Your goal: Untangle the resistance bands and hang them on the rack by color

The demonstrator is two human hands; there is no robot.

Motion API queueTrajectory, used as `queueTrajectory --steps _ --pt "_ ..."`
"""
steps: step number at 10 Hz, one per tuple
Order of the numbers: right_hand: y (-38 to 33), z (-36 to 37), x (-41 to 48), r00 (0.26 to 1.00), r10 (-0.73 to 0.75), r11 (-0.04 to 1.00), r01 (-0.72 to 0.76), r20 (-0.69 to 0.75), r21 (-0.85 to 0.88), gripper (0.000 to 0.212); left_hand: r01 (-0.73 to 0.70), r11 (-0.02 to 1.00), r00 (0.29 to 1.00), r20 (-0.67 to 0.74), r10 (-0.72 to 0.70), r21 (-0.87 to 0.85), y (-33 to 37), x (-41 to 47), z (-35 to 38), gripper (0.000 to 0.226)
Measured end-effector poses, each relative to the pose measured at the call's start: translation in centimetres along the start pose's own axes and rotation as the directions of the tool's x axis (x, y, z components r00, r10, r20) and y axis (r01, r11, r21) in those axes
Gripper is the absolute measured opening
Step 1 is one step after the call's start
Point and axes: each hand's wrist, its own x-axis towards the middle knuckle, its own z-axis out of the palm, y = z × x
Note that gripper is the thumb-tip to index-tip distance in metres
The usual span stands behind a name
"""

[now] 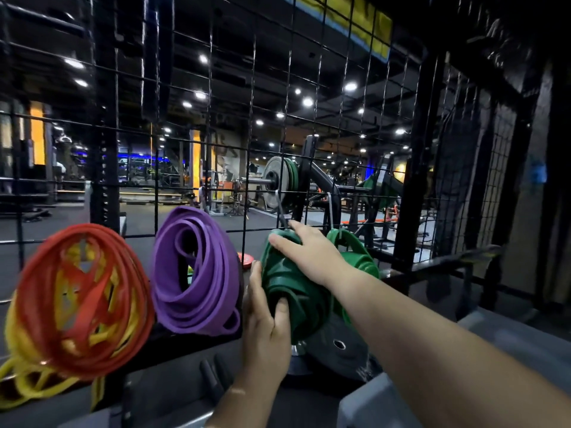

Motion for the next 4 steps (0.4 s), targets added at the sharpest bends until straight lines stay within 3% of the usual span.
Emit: queueTrajectory --steps 3,4 --pt "0.8 -0.3 -4.8 0.982 -0.01 0.999 0.0 -0.187 -0.05 0.059 0.19 0.982 0.979 0.078 -0.19 0.009 0.4 -3.2 -0.6 0.066" --pt "1.8 -1.3 -6.3 0.95 0.039 0.999 -0.035 -0.308 0.019 0.048 0.334 0.942 0.943 0.019 -0.334 -0.04 1.2 -4.7 0.0 0.043"
